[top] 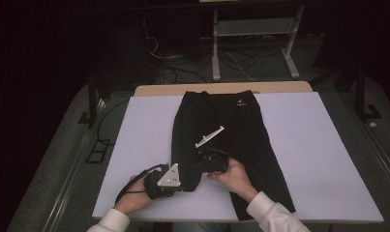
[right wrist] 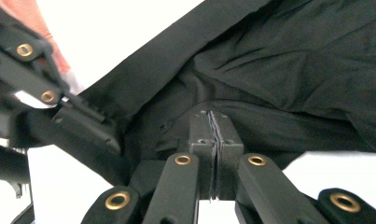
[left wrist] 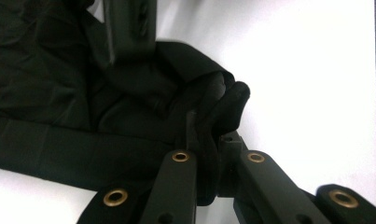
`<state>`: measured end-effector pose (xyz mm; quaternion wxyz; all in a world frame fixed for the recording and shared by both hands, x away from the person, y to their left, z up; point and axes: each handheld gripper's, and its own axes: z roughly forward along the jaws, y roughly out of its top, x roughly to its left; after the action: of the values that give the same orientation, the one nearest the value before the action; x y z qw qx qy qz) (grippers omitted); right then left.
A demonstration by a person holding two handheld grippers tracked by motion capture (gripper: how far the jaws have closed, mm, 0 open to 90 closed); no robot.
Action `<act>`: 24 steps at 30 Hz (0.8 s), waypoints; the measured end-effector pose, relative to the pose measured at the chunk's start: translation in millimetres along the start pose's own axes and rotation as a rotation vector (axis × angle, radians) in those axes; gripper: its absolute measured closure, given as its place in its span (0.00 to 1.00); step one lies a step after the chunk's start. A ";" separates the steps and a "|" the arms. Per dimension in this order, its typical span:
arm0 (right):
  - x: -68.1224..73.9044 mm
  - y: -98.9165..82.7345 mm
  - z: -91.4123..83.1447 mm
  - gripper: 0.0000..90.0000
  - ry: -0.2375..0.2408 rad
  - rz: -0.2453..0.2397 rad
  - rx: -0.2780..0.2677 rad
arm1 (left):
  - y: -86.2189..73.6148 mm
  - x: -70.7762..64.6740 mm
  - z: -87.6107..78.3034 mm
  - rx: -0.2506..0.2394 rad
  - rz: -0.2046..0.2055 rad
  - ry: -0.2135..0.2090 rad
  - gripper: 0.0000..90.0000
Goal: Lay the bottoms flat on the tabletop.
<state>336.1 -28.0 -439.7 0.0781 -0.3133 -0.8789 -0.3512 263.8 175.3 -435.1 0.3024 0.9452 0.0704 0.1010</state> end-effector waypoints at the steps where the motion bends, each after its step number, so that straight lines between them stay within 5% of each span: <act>1: -2.0 -2.8 -4.6 0.98 0.007 0.002 -0.006 | -1.2 0.0 -1.1 -0.003 -0.004 0.002 0.97; 6: -10.8 -17.1 -20.7 0.98 0.047 0.056 -0.029 | -5.9 2.3 -3.9 -0.003 -0.009 0.007 0.96; 11: -26.8 -47.6 -36.2 0.97 0.066 0.137 0.008 | -5.5 0.7 -2.3 -0.007 -0.007 0.002 0.96; 18: -27.2 -58.7 -52.0 0.88 0.047 0.154 0.030 | -5.0 -1.6 -0.2 0.003 0.005 -0.002 0.96; 24: -16.3 -53.1 -58.0 0.79 0.061 0.125 -0.022 | -5.3 -2.1 -0.5 0.000 0.006 -0.007 0.96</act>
<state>312.1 -104.4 -432.7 0.1235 -0.3576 -0.8509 -0.3646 261.3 179.5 -438.1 0.3026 0.9456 0.0668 0.0988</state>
